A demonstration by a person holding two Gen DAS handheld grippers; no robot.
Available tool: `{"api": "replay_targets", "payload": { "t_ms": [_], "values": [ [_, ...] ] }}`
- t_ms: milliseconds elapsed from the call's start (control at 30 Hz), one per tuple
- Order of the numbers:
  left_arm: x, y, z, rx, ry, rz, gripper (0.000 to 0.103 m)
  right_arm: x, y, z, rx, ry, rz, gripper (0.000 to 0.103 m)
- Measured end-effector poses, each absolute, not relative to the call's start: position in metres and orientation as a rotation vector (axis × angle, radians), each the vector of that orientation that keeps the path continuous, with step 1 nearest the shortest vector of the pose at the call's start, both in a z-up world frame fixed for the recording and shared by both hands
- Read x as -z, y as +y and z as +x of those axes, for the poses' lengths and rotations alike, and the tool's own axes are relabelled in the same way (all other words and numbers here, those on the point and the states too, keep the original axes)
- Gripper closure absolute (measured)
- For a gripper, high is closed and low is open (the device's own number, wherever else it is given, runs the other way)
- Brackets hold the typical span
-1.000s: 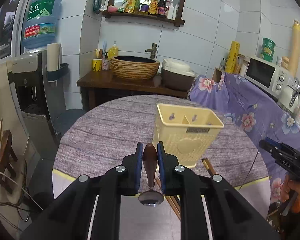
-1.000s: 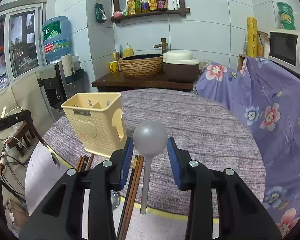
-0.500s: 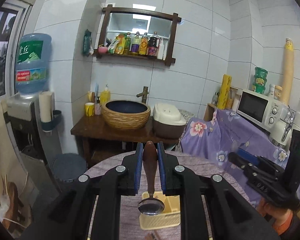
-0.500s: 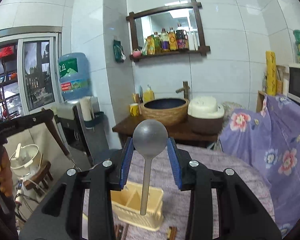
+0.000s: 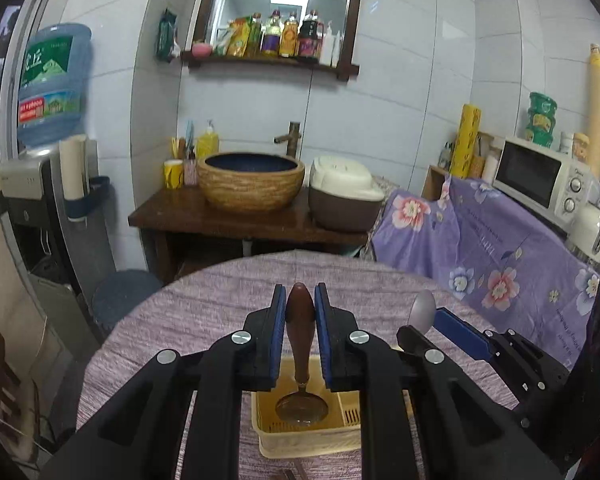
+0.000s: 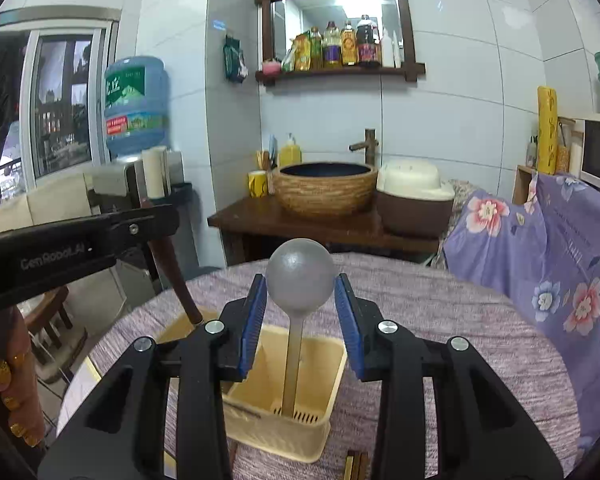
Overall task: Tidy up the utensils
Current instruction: 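Lower the grey spoon and wooden spatula into the cream holder with both tools, then open both tools and move them back toward the remaining utensils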
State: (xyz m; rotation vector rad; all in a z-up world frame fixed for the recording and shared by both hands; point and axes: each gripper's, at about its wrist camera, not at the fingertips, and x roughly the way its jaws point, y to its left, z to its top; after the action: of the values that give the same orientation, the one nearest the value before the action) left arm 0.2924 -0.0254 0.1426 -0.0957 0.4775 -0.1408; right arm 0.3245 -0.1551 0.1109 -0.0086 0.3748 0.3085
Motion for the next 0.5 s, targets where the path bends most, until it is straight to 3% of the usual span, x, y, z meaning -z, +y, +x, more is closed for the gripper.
{"api": "replay_targets", "payload": {
  "t_ms": [233, 333, 500],
  "values": [
    [-0.109, -0.026, 0.298, 0.146, 0.544, -0.096, 0.087, -0.079, -0.149, 0.319, -0.313, 0.408, -0.095, 0.067],
    [-0.101, -0.026, 0.298, 0.143, 0.56, -0.1, 0.087, -0.073, -0.147, 0.319, -0.318, 0.426, -0.109, 0.078],
    [-0.094, -0.026, 0.301, 0.139, 0.581, -0.11, 0.087, -0.068, -0.15, 0.317, -0.324, 0.434, -0.091, 0.078]
  ]
}}
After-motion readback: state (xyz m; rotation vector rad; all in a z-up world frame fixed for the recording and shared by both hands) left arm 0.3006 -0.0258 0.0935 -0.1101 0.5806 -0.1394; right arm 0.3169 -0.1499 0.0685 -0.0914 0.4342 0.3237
